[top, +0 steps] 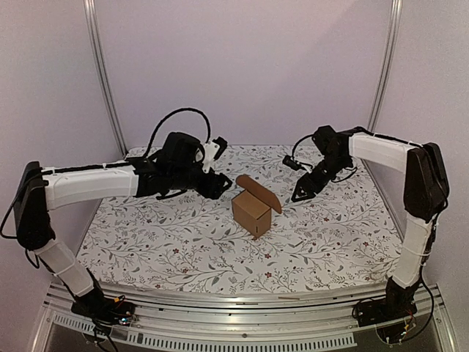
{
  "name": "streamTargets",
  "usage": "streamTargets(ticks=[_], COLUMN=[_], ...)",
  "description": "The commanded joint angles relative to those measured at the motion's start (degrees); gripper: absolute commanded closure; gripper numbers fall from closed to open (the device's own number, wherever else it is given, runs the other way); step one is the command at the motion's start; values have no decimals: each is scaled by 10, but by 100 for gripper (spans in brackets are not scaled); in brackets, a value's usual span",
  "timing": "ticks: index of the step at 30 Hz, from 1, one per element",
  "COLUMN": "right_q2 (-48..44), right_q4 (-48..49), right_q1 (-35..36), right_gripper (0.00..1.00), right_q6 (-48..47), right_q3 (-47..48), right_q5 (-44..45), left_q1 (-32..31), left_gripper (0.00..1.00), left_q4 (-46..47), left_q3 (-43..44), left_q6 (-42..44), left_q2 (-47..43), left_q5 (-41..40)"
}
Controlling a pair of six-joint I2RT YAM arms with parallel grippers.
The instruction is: Fold the paper box
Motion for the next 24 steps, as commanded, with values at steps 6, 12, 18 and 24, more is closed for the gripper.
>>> streamTargets(ticks=[6, 12, 18, 24], right_q2=[-220, -172, -190, -172], right_q4=[136, -25, -77, -94], right_q1=[5, 5, 7, 19], right_gripper=[7, 1, 1, 18], right_q6=[-27, -104, -176, -216], right_q3=[-118, -53, -67, -65], right_q5=[11, -107, -91, -21], left_q1=[66, 70, 71, 71], left_gripper=[28, 29, 36, 51], left_q4=[-135, -184, -201, -221], left_q3=[171, 256, 292, 326], left_q6=[205, 282, 320, 338], left_q2=[120, 191, 229, 258], left_q5=[196, 213, 225, 249])
